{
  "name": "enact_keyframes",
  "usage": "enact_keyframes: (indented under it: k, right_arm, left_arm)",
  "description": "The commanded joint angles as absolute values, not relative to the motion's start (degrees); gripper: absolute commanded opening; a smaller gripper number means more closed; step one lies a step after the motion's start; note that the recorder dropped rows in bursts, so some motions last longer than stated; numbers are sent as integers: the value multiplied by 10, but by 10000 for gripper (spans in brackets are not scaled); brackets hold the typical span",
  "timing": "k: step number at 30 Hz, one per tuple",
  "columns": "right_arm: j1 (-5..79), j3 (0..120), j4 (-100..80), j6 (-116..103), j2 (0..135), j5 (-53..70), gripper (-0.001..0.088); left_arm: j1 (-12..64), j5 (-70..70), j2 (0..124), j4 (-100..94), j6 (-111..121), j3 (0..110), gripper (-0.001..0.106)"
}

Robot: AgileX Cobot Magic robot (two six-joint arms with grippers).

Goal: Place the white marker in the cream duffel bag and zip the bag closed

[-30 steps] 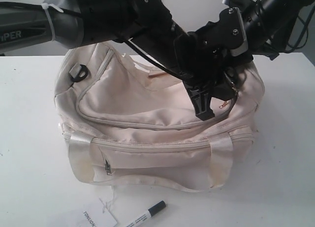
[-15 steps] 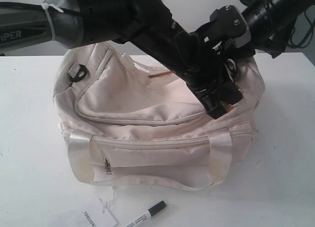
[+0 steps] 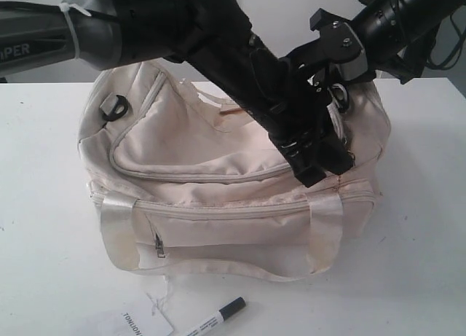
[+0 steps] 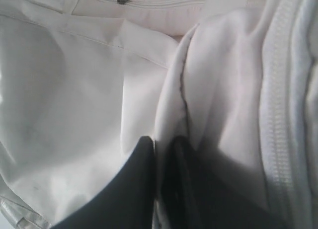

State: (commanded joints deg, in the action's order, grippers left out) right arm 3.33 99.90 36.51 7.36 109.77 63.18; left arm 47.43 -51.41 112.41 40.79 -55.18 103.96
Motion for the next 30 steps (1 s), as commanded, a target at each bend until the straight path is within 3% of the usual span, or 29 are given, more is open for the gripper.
enact_keyframes:
  k: [30]
  right_arm:
    - [33, 999, 358, 79, 1098, 624, 0]
  left_arm:
    - [474, -626, 1124, 235, -372, 1040, 0]
